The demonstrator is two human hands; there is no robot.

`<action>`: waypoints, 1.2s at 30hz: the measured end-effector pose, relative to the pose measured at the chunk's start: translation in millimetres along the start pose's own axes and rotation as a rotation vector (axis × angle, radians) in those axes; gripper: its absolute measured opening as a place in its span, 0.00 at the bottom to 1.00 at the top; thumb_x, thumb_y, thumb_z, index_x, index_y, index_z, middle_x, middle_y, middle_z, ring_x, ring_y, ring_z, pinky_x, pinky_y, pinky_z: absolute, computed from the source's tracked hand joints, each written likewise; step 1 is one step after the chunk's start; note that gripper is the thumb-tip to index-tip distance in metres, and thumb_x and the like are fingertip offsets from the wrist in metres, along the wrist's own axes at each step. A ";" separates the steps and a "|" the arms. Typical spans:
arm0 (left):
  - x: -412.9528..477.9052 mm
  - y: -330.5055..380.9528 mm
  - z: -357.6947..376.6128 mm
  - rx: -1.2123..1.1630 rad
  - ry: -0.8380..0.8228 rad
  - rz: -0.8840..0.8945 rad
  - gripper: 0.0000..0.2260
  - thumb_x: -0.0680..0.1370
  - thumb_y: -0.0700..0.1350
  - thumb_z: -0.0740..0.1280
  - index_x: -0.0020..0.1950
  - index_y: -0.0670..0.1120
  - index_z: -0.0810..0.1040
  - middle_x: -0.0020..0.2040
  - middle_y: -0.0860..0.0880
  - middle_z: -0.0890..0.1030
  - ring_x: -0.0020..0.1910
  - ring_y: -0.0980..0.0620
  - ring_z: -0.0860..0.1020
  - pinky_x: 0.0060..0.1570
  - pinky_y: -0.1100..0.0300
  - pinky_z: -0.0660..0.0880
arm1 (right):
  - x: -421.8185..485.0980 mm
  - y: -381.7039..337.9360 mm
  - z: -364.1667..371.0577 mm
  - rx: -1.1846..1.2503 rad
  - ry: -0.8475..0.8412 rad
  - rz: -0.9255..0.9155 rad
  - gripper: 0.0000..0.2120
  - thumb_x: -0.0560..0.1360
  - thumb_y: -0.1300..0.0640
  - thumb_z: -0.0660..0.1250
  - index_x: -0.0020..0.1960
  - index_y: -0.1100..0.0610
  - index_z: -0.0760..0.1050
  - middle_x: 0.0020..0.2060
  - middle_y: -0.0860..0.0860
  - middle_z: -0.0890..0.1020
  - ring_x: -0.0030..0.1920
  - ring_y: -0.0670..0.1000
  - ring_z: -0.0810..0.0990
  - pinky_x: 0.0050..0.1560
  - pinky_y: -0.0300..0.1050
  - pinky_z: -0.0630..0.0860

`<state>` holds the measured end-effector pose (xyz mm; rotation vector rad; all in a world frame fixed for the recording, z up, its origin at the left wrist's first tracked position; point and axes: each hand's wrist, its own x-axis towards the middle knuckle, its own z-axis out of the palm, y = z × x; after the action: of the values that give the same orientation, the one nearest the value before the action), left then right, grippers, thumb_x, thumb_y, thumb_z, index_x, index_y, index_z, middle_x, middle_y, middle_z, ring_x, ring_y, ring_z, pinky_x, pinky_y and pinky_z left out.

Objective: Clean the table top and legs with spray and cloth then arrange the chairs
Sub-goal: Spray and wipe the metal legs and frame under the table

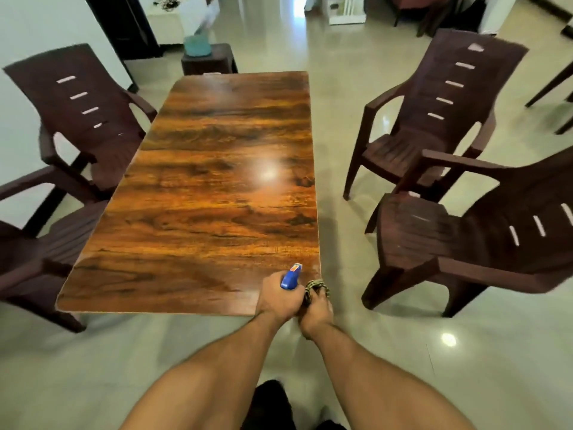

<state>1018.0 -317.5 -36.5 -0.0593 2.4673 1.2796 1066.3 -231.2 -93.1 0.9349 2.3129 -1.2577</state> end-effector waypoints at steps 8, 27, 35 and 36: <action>108.8 49.8 23.1 -0.036 0.076 -0.053 0.10 0.65 0.49 0.67 0.34 0.42 0.76 0.28 0.43 0.79 0.28 0.44 0.77 0.32 0.41 0.79 | 114.3 -41.9 -66.8 -0.470 -0.196 -0.171 0.33 0.81 0.45 0.57 0.81 0.45 0.48 0.81 0.49 0.39 0.80 0.54 0.46 0.76 0.56 0.57; 322.4 158.0 -8.2 -0.257 0.542 -0.310 0.10 0.73 0.47 0.69 0.37 0.43 0.75 0.33 0.39 0.79 0.31 0.43 0.77 0.35 0.52 0.79 | 385.7 -222.7 -169.8 -0.955 -0.224 -0.339 0.28 0.83 0.53 0.52 0.81 0.50 0.49 0.81 0.54 0.39 0.78 0.60 0.54 0.72 0.59 0.62; 422.4 196.6 23.9 -0.328 0.473 -0.245 0.11 0.71 0.45 0.68 0.32 0.46 0.70 0.27 0.52 0.69 0.28 0.53 0.67 0.30 0.57 0.68 | 473.4 -285.2 -221.3 -0.957 -0.276 -0.329 0.30 0.83 0.54 0.53 0.81 0.51 0.46 0.81 0.54 0.40 0.78 0.60 0.57 0.74 0.56 0.59; 443.8 205.9 27.2 -0.343 0.467 -0.208 0.12 0.72 0.45 0.68 0.32 0.46 0.69 0.27 0.53 0.69 0.28 0.53 0.66 0.30 0.58 0.67 | 489.1 -293.1 -229.1 -0.927 -0.263 -0.322 0.31 0.82 0.53 0.54 0.81 0.52 0.46 0.81 0.54 0.41 0.77 0.61 0.57 0.74 0.55 0.59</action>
<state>570.2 -118.5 -37.3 -0.7596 2.4756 1.7313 512.6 34.2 -70.3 0.0770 2.4514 -0.2445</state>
